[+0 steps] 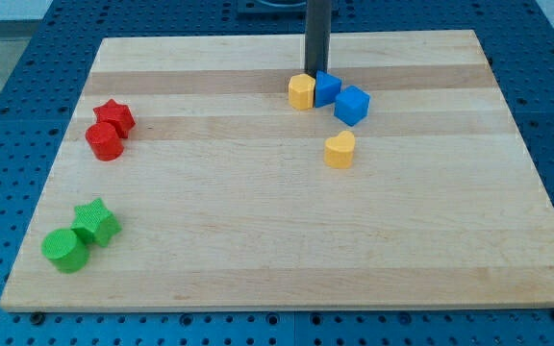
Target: Place the yellow blocks at the center of the board
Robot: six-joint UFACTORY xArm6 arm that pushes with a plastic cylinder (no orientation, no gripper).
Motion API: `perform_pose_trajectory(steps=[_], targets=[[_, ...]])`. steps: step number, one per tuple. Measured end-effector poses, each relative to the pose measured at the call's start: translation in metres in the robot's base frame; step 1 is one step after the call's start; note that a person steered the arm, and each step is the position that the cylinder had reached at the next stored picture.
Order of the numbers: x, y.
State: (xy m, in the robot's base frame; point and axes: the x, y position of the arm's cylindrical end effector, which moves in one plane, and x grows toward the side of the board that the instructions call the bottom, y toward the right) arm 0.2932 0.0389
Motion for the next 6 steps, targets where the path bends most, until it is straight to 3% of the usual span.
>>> perform_pose_trajectory(steps=[2, 6], targets=[[0.023, -0.005], [0.026, -0.021]])
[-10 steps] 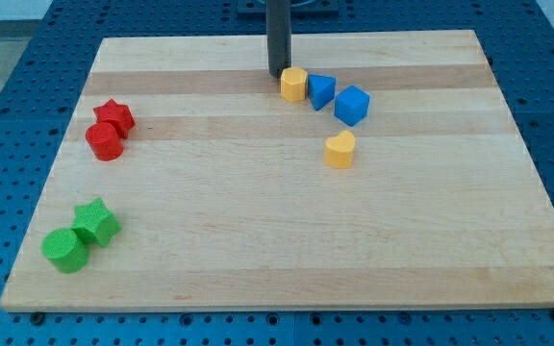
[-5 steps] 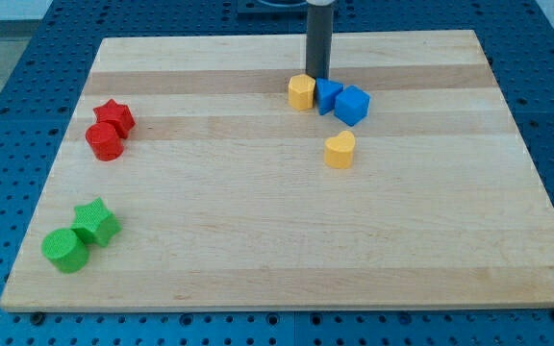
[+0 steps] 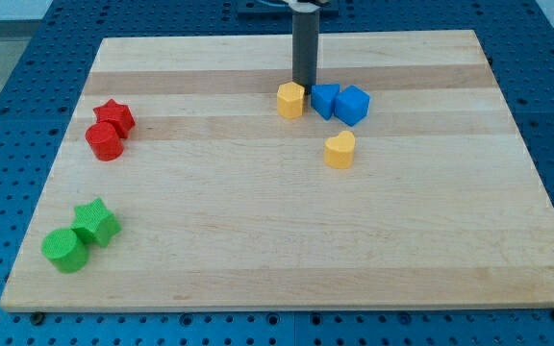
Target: Place the yellow blocks at the center of the board
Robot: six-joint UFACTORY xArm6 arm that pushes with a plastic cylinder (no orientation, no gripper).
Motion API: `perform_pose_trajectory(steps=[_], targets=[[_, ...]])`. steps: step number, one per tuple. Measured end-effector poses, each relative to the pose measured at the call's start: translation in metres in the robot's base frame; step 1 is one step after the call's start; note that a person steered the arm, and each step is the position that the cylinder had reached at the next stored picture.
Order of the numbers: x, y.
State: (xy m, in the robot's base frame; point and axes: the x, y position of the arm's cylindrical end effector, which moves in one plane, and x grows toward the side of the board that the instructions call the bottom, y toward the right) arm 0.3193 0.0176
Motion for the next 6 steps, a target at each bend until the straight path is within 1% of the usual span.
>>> perform_pose_trajectory(steps=[2, 4, 5, 6], targets=[[0.027, -0.017], [0.046, -0.02], [0.046, -0.004], [0.046, 0.027]])
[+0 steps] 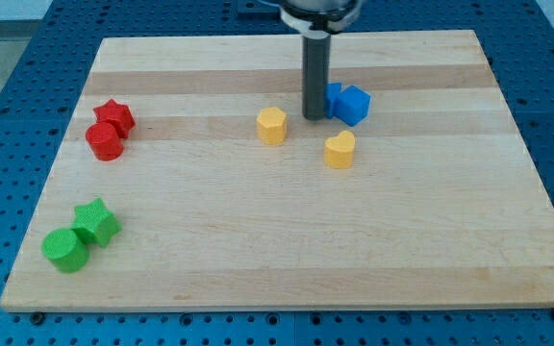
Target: Place the yellow blocks at the center of the board
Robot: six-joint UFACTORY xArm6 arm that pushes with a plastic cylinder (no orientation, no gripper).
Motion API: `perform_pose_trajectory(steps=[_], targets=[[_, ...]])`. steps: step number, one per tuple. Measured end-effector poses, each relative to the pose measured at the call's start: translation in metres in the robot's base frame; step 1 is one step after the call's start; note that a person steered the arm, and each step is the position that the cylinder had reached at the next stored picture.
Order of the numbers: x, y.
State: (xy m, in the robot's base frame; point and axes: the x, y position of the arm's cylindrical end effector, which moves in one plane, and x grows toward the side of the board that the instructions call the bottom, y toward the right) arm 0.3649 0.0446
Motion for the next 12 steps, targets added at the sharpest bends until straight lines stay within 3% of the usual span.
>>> perform_pose_trajectory(steps=[3, 5, 12], targets=[[0.041, 0.065], [0.082, 0.063], [0.058, -0.021]])
